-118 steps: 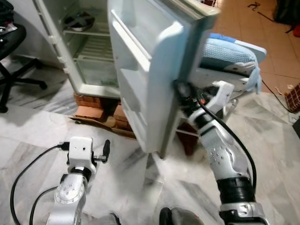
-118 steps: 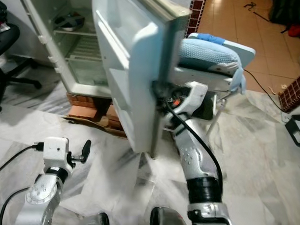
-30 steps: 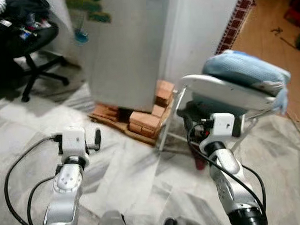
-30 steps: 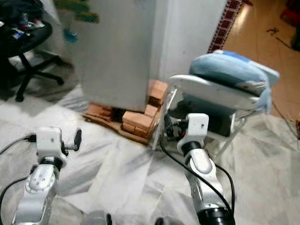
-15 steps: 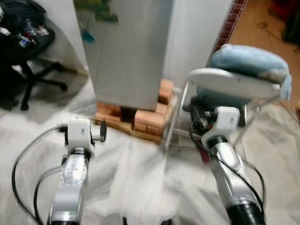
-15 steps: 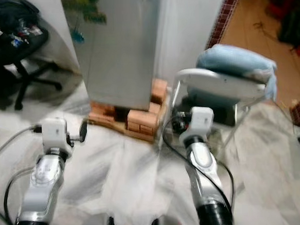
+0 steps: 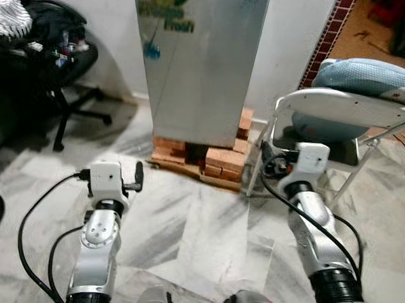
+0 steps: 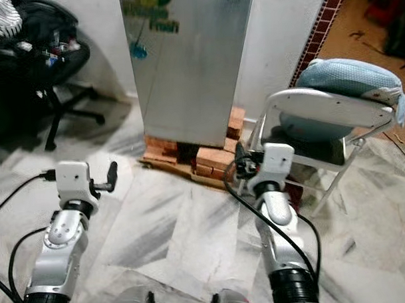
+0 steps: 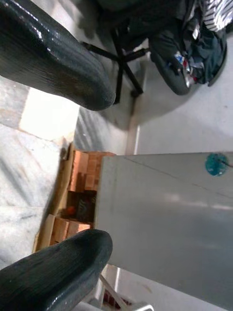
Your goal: Restocking fridge
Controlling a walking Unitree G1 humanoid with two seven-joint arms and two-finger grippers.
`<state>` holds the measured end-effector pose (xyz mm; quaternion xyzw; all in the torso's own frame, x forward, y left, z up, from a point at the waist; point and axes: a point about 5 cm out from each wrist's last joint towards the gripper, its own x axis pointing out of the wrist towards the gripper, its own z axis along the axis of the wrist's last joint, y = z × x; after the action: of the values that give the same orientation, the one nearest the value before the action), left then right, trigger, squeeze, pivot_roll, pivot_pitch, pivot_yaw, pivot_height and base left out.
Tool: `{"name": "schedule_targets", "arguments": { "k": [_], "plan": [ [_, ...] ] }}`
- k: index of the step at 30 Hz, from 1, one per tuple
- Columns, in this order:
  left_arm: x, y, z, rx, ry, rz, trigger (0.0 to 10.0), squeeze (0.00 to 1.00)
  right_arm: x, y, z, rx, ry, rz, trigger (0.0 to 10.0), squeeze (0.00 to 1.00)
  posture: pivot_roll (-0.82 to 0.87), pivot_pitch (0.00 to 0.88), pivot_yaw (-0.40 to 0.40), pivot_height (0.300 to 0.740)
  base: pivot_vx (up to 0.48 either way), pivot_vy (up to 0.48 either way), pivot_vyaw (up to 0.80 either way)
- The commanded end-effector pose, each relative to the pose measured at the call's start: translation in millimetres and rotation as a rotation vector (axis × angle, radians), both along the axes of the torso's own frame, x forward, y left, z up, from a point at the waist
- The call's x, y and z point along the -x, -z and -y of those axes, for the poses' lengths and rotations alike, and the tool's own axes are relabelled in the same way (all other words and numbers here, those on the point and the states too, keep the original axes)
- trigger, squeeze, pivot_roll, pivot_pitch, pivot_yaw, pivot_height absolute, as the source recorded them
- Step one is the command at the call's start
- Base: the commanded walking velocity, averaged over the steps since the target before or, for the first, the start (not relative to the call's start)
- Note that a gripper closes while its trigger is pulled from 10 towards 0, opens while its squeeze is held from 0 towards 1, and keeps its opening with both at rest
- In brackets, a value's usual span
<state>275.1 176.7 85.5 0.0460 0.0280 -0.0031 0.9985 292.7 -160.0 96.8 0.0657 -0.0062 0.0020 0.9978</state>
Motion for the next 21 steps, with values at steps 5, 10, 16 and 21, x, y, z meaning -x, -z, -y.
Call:
{"name": "schedule_targets", "arguments": {
  "k": [5,10,16,21],
  "plan": [
    [-1.4,-2.9,-6.1,0.004,-0.006,0.018,10.0,0.0,-2.2,-4.7,-5.0,-0.018,-0.001,0.023,10.0,1.0,0.04,0.072,-0.048,0.74,0.0,0.476,0.0],
    [-1.4,-2.8,-6.4,0.031,0.004,0.021,10.0,0.0,-1.6,-3.4,-0.3,-0.018,0.025,0.021,10.0,1.0,0.03,0.071,-0.047,0.74,0.0,0.446,0.0],
    [0.7,2.0,-6.8,0.039,0.01,0.007,10.0,0.0,0.0,2.8,-1.8,-0.031,0.029,-0.01,10.0,1.0,0.03,0.079,-0.045,0.74,0.321,0.356,-0.51],
    [-2.6,-0.9,-4.7,0.052,0.025,0.024,10.0,0.0,-1.3,0.7,0.2,-0.021,0.037,-0.001,10.0,1.0,0.03,0.079,-0.043,0.74,0.376,0.295,-0.8]
  ]
}}
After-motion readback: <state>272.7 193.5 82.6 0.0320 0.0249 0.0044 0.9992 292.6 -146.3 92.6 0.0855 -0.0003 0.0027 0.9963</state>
